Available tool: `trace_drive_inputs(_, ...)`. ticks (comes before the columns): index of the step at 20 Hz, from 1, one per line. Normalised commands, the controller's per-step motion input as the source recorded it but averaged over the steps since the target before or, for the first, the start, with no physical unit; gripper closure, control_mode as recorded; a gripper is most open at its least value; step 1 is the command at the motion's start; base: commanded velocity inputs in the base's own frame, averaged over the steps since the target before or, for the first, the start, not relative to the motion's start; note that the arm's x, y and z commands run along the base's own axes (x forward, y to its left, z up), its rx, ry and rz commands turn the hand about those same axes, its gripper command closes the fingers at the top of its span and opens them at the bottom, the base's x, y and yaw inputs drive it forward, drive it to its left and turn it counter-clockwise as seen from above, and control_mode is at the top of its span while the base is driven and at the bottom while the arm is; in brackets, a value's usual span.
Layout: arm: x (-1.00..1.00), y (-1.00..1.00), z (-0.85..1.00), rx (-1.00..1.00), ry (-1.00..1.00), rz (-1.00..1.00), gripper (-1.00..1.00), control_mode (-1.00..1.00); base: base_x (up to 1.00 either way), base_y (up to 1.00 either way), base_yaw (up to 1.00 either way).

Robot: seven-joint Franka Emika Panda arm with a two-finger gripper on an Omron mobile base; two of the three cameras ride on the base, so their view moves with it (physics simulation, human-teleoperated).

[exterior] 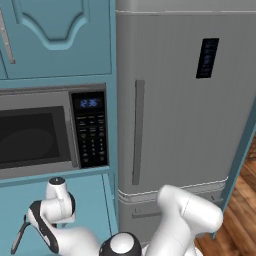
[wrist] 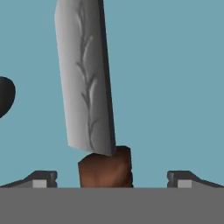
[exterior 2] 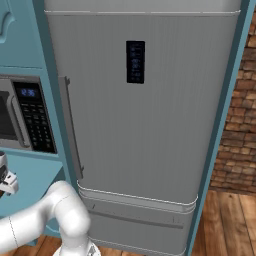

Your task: Open the drawer on the left and place the cutting tools on the cutting board.

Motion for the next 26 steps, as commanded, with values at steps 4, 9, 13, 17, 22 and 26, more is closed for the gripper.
trace_drive_inputs(4, 0.00, 0.00, 0.00, 0.00, 0.02, 0.00, 1.00, -1.00, 0.00, 0.00, 0.00)
trace_drive_inputs(9, 0.00, 0.00, 0.00, 0.00, 0.00, 0.00, 1.00, -1.00, 0.00, 0.00, 0.00)
trace_drive_inputs(13, 0.00, -0.08, 0.35, 0.00, 0.02, 0.00, 1.00, -1.00, 0.00, 0.00, 0.00)
trace_drive_inputs(17, -0.16, -0.10, 0.77, 0.00, 0.01, 0.01, 1.00, -1.00, 0.00, 0.00, 0.00)
trace_drive_inputs(22, -0.52, -0.17, 0.67, 0.00, 0.00, 0.07, 1.00, -1.00, 0.00, 0.00, 0.00)
trace_drive_inputs(26, -0.50, -0.38, 0.38, 0.02, -0.02, 0.07, 1.00, -1.00, 0.00, 0.00, 0.00)
